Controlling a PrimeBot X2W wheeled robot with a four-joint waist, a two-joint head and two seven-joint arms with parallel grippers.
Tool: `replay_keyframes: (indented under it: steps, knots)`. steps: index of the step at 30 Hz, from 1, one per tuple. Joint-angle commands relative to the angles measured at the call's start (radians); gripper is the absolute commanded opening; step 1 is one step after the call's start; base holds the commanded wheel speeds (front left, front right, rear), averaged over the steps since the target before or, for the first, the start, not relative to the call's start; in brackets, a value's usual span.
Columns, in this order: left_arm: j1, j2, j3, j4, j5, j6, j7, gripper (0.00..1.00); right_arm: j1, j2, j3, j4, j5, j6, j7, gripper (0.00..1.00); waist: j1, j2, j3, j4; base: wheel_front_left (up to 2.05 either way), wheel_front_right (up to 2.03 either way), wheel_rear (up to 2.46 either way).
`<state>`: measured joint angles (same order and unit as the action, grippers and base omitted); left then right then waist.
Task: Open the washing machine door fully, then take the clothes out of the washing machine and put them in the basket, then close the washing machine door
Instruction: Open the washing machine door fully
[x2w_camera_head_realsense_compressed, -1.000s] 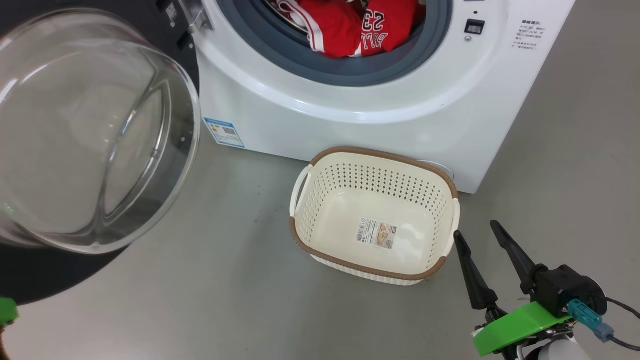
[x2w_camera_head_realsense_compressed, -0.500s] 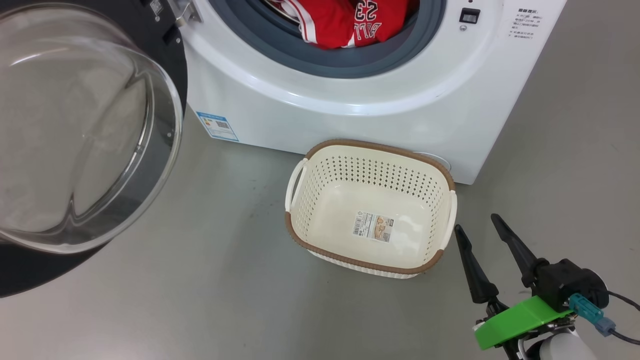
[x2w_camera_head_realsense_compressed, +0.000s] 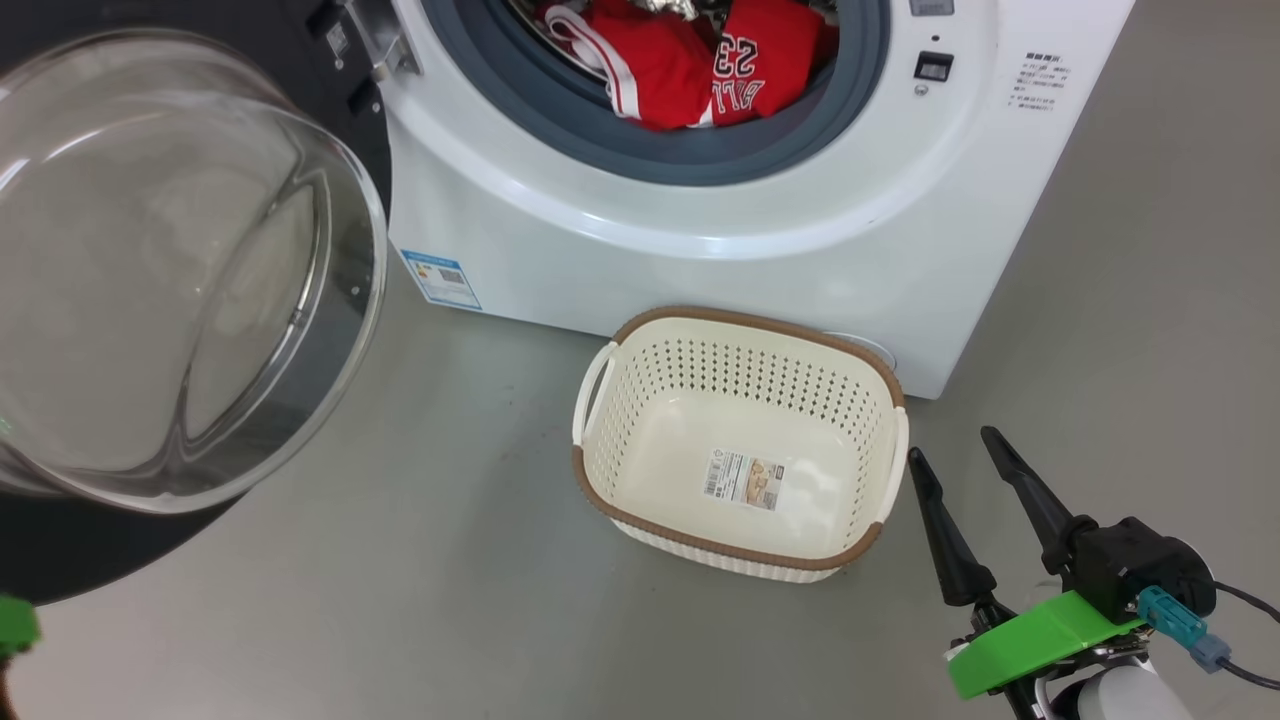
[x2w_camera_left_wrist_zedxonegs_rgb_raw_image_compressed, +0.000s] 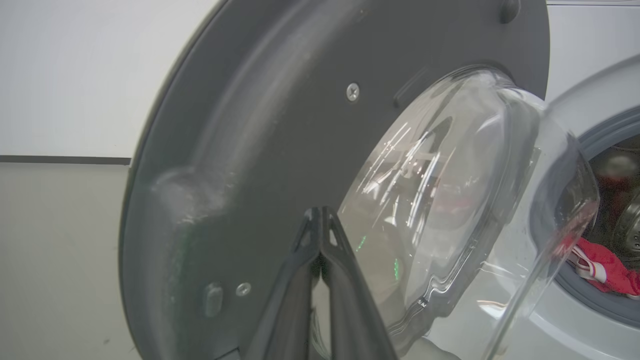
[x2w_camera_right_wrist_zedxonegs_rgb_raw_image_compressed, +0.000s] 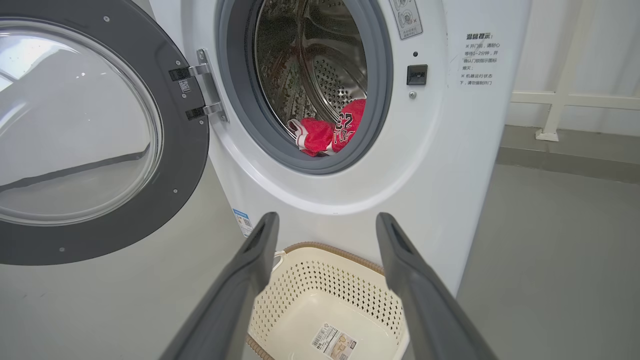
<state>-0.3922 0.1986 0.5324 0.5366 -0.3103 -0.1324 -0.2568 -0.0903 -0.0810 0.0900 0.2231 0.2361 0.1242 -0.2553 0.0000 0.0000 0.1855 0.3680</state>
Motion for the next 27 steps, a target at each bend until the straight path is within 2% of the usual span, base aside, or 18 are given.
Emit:
replay_keyframes:
  steps: [1, 6, 9, 14, 16, 17, 18, 27]
  knots:
    - [0.036, 0.038, 0.007, -0.047, 0.002, 0.002, -0.005, 0.00, -0.013, 0.005, 0.023, -0.025, 0.002, 0.007, -0.006, 1.00, 0.0000, 0.0000, -0.016, -0.001, 0.00, 0.00, 0.00]
    - [0.122, 0.004, -0.045, -0.132, 0.005, 0.002, -0.005, 0.00, 0.002, 0.009, 0.019, -0.026, 0.010, 0.007, -0.006, 1.00, 0.0000, 0.0000, -0.046, -0.005, 0.00, 0.00, 0.00]
    - [0.196, -0.028, -0.071, -0.205, 0.011, 0.002, -0.005, 0.31, 0.023, 0.013, 0.011, -0.030, 0.015, 0.007, -0.006, 1.00, 0.0000, 0.0000, -0.073, -0.018, 0.00, 0.00, 0.00]
    - [0.285, -0.059, -0.135, -0.288, 0.016, 0.002, -0.005, 0.50, 0.047, 0.018, -0.001, -0.035, 0.021, 0.007, -0.006, 1.00, 0.0000, 0.0000, -0.100, -0.040, 0.00, 0.00, 0.00]
    - [0.314, -0.069, -0.157, -0.315, 0.013, 0.002, -0.005, 0.84, 0.053, 0.019, -0.008, -0.038, 0.023, 0.007, -0.006, 1.00, 0.0000, 0.0000, -0.106, -0.051, 0.00, 0.00, 0.00]
    - [0.327, -0.073, -0.165, -0.326, 0.011, 0.002, -0.005, 0.97, 0.056, 0.020, -0.011, -0.039, 0.024, 0.007, -0.006, 1.00, 0.0000, 0.0000, -0.109, -0.057, 0.00, 0.00, 0.00]
    - [0.338, -0.077, -0.174, -0.336, 0.008, 0.002, -0.005, 1.00, 0.059, 0.020, -0.014, -0.040, 0.025, 0.007, -0.006, 1.00, 0.0000, 0.0000, -0.111, -0.064, 0.00, 0.00, 0.00]
    - [0.380, -0.059, -0.294, -0.413, -0.001, 0.002, -0.005, 1.00, 0.071, 0.025, -0.047, -0.055, 0.020, 0.007, -0.006, 1.00, 0.0000, 0.0000, -0.107, -0.131, 0.00, 0.00, 0.00]
